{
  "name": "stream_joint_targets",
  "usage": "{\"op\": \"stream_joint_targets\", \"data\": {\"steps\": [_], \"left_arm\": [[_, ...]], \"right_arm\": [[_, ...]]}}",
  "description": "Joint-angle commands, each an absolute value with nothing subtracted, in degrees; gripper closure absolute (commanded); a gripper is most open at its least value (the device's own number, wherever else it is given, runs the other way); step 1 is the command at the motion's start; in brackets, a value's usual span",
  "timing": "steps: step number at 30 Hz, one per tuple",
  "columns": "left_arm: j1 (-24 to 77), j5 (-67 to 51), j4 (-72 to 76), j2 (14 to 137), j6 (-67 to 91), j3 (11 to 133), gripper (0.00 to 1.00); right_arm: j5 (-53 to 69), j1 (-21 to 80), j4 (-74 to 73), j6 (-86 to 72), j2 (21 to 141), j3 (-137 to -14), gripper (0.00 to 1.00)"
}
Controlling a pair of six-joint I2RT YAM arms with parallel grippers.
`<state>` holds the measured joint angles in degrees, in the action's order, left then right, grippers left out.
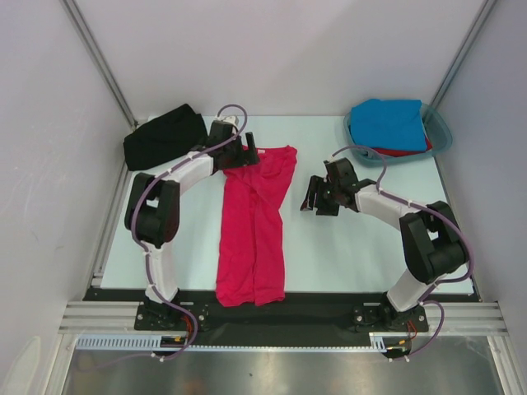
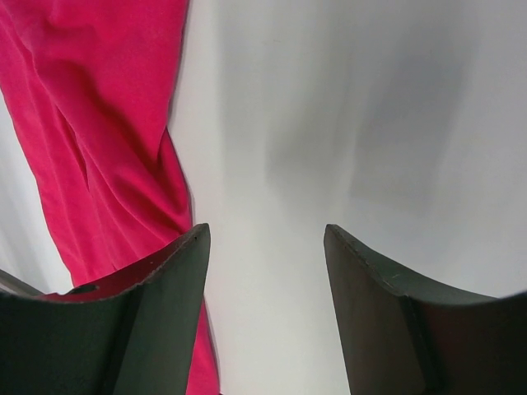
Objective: Fold and stack the t-shirts
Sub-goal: Fold the tshirt
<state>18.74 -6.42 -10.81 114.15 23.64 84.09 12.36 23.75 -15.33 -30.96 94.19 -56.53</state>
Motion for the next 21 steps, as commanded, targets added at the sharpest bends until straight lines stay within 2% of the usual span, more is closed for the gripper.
{"op": "stream_joint_targets", "data": {"steps": [1, 6, 13, 18, 21], "left_arm": [[18.72, -6.07, -9.93, 113.38, 24.26, 84.02, 0.02], [18.63, -11.24, -8.09, 116.27, 23.73, 88.67, 0.0], [18.63, -18.63, -9.49, 125.75, 22.5, 101.32, 0.0], [19.34, -19.95, -9.41, 127.97, 20.57, 103.36, 0.01], [19.86, -20.22, -10.28, 129.2, 19.34, 103.97, 0.04]], "right_arm": [[13.01, 23.64, -14.33, -29.88, 95.1, -58.8, 0.37], [13.1, 23.55, -14.41, -29.71, 96.06, -59.68, 0.37], [13.45, 23.38, -14.94, -28.83, 97.91, -61.08, 0.37], [13.71, 23.12, -14.94, -28.74, 99.23, -61.87, 0.37], [13.8, 23.12, -14.85, -28.92, 99.4, -62.05, 0.37]]}}
